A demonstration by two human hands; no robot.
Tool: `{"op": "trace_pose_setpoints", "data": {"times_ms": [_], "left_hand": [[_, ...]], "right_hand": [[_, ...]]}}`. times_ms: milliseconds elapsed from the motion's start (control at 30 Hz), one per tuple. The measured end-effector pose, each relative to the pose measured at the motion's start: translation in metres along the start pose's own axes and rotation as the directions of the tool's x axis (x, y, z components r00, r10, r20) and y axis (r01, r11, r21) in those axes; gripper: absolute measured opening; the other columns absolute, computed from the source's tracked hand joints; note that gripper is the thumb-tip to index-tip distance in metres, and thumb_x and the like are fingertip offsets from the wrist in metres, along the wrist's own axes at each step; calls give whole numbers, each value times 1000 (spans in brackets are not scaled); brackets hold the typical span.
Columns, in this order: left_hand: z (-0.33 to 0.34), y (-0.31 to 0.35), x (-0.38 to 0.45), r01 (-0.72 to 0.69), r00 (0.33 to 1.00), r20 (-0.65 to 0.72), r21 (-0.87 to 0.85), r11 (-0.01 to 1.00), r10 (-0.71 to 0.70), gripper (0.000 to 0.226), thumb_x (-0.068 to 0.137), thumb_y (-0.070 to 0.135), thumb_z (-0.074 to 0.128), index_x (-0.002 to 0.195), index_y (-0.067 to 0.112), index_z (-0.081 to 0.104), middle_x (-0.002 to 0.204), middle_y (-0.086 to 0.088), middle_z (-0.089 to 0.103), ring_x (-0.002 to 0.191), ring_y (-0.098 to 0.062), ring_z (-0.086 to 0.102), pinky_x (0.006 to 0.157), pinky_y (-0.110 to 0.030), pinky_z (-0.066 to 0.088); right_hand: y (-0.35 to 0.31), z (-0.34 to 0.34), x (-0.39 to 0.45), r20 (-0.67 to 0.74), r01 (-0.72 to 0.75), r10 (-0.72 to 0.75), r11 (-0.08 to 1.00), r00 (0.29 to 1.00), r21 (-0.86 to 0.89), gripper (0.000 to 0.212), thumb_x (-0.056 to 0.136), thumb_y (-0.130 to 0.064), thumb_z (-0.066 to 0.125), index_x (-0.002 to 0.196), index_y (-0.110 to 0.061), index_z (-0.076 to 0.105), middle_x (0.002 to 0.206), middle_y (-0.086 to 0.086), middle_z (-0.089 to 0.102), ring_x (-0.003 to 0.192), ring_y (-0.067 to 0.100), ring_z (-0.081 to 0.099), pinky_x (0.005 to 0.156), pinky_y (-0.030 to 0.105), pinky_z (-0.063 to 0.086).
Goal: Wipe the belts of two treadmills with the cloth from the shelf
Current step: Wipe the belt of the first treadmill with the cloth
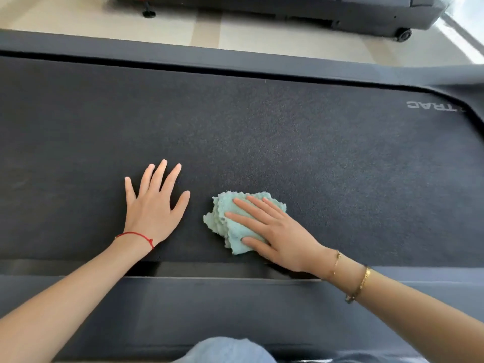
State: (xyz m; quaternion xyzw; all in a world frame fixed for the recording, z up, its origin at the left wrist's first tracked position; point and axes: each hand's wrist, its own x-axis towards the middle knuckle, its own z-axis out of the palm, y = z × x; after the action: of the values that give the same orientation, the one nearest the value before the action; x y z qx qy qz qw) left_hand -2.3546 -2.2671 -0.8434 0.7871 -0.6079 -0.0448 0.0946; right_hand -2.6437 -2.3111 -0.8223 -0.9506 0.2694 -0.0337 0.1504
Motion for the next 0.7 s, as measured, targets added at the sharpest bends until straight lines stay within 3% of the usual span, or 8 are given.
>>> {"op": "trace_pose_setpoints", "data": {"times_ms": [100, 233, 300, 367, 500, 600, 700], "left_hand": [[2, 0, -1, 14, 1000, -24, 3, 1000, -14, 71, 91, 63, 15, 156, 33, 20, 165, 2, 16, 152, -21, 9, 119, -61, 7], [2, -4, 2, 47, 998, -47, -14, 999, -47, 71, 92, 59, 17, 155, 28, 25, 164, -2, 20, 152, -23, 12, 120, -60, 8], [1, -7, 8, 67, 996, -48, -20, 998, -68, 69, 93, 56, 20, 155, 28, 25, 164, -2, 19, 152, -23, 11, 120, -60, 7], [0, -12, 15, 91, 995, -48, -16, 996, -91, 62, 98, 50, 26, 156, 28, 24, 164, -1, 18, 152, -23, 10, 119, -61, 6], [-4, -27, 29, 143, 989, -46, 1, 990, -143, 58, 102, 43, 31, 157, 29, 20, 165, -1, 14, 152, -23, 6, 119, -60, 3], [-4, -40, 33, 190, 979, -68, -17, 982, -191, 57, 102, 42, 30, 157, 28, 20, 165, -1, 13, 152, -22, 5, 120, -58, 3], [-4, -42, 31, 210, 973, -85, -40, 977, -213, 58, 103, 40, 30, 157, 23, 20, 165, -4, 14, 152, -22, 7, 122, -55, 2]], "right_hand": [[41, -7, 46, -80, -155, 154, 988, 985, 0, 55, 102, -51, 27, 154, -34, 23, 163, -5, 12, 151, 20, 4, 123, 38, 2], [63, -14, 114, -177, -420, 415, 907, 893, 8, 52, 104, -43, 33, 154, -29, 25, 163, 0, 14, 151, 25, 4, 121, 38, -4], [43, -5, 121, -172, -352, 345, 936, 923, -12, 52, 104, -42, 32, 154, -28, 26, 163, 1, 15, 151, 28, 5, 120, 38, -4], [9, 7, 110, -137, -159, 153, 987, 979, -29, 53, 103, -44, 29, 153, -28, 27, 162, 1, 18, 151, 29, 7, 122, 41, -1], [-33, 18, 83, -43, 75, -76, 997, 996, -14, 52, 104, -44, 33, 154, -32, 23, 163, -3, 14, 152, 22, 3, 123, 40, -2], [-8, 10, 84, -20, 141, -141, 990, 990, -15, 53, 104, -46, 32, 154, -32, 23, 163, -4, 14, 151, 20, 6, 123, 40, 2], [46, -2, 106, -57, 15, -16, 1000, 998, -23, 55, 102, -49, 27, 154, -30, 25, 163, -1, 16, 151, 23, 9, 123, 43, 7]]}}
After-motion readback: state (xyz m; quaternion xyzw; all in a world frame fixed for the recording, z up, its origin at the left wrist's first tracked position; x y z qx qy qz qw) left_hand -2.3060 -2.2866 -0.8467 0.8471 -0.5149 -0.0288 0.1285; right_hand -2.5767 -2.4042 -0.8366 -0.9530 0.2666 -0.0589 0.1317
